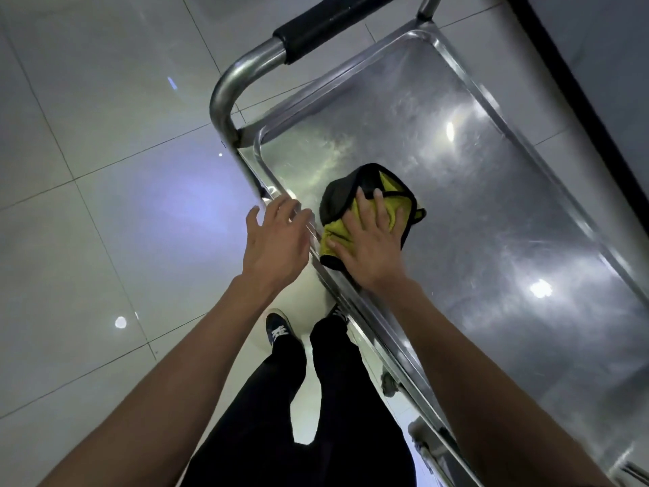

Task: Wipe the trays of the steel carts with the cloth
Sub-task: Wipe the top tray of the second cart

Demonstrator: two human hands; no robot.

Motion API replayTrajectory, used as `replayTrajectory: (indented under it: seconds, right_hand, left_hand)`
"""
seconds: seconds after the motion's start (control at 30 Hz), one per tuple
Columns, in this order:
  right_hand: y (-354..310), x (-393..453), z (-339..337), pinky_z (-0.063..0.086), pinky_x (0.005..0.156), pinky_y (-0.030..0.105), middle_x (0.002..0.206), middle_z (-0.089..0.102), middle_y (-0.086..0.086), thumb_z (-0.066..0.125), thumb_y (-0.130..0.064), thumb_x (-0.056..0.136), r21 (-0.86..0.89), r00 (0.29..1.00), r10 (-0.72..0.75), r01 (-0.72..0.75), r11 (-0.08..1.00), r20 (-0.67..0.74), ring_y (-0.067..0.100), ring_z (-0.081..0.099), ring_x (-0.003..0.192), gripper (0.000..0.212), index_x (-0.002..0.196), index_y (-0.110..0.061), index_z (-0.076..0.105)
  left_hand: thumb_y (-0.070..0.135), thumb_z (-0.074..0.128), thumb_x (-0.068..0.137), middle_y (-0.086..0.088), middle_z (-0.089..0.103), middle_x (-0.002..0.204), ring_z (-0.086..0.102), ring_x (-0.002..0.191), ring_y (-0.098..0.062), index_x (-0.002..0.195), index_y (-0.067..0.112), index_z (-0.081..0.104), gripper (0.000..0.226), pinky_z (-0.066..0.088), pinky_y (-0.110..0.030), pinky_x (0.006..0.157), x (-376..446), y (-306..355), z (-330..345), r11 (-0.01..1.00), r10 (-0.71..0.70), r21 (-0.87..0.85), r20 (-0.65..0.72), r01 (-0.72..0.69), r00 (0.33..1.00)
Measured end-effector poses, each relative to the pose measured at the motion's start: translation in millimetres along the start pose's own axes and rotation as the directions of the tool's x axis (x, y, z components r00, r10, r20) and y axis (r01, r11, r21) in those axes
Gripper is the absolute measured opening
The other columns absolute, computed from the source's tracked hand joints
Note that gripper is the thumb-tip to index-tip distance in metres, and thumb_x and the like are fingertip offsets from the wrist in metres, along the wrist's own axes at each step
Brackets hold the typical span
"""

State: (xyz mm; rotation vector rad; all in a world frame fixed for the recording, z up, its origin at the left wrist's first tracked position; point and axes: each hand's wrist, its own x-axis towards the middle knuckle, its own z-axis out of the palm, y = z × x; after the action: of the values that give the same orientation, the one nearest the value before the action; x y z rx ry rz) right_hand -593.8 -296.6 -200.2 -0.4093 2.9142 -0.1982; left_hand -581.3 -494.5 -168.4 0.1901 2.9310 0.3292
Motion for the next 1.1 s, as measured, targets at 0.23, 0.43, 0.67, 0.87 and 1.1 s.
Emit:
replayTrajectory:
  seconds: [0.23, 0.43, 0.67, 0.87, 1.1]
  right_hand:
    - [-1, -13, -5, 0.023, 0.109, 0.072, 0.161, 0.027, 0.016, 0.058, -0.049, 0.096, 0.13, 0.986, -0.024, 0.045, 0.99, -0.163, 0.04, 0.026, 0.148, 0.069, 0.144, -0.02, 0.018]
    - [8, -7, -1, 0.035, 0.103, 0.062, 0.161, 0.028, 0.014, 0.06, -0.063, 0.09, 0.167, 0.935, -0.008, 0.072, 0.983, -0.356, 0.036, 0.035, 0.143, 0.076, 0.15, -0.029, 0.03]
    - [27, 2, 28, 0.014, 0.111, 0.07, 0.167, 0.016, -0.002, 0.041, -0.063, 0.1, -0.049, 0.96, -0.174, 0.168, 0.985, -0.217, 0.033, 0.011, 0.153, 0.059, 0.15, -0.032, 0.04]
    - [50, 15, 17, 0.009, 0.112, 0.073, 0.166, 0.018, -0.003, 0.037, -0.062, 0.102, -0.073, 0.967, -0.177, 0.166, 0.983, -0.181, 0.029, 0.009, 0.154, 0.056, 0.149, -0.033, 0.041]
    - [145, 65, -24, 0.008, 0.113, 0.072, 0.168, 0.011, -0.003, 0.032, -0.059, 0.103, -0.049, 0.993, 0.048, -0.053, 0.997, -0.105, 0.027, 0.003, 0.154, 0.058, 0.155, -0.034, 0.029]
  left_hand:
    - [0.024, 0.046, 0.093, 0.0, 0.057, 0.131, 0.042, 0.134, -0.027, 0.121, 0.019, 0.062, 0.032, 0.024, -0.054, 0.111, 4, 12, -7, 0.999, 0.001, -0.044, 0.023, 0.0, 1.0]
    - [0.025, 0.045, 0.099, 0.004, 0.057, 0.135, 0.041, 0.135, -0.021, 0.132, 0.022, 0.059, 0.036, 0.02, -0.052, 0.115, 20, 22, -10, 0.994, -0.075, -0.075, 0.051, 0.079, 0.996]
    - [0.023, 0.044, 0.098, 0.005, 0.059, 0.13, 0.044, 0.132, -0.02, 0.125, 0.024, 0.064, 0.033, 0.022, -0.055, 0.115, 24, 17, -12, 0.991, -0.108, -0.075, 0.041, 0.111, 0.993]
    - [0.026, 0.05, 0.093, 0.002, 0.053, 0.132, 0.042, 0.133, -0.023, 0.128, 0.025, 0.06, 0.036, 0.028, -0.049, 0.109, 51, 32, -6, 0.999, -0.039, -0.008, 0.035, 0.039, 0.999]
    - [0.032, 0.051, 0.092, 0.005, 0.05, 0.135, 0.037, 0.135, -0.023, 0.122, 0.03, 0.06, 0.032, 0.037, -0.045, 0.096, 107, 87, 1, 0.998, 0.061, 0.009, 0.078, -0.061, 0.995]
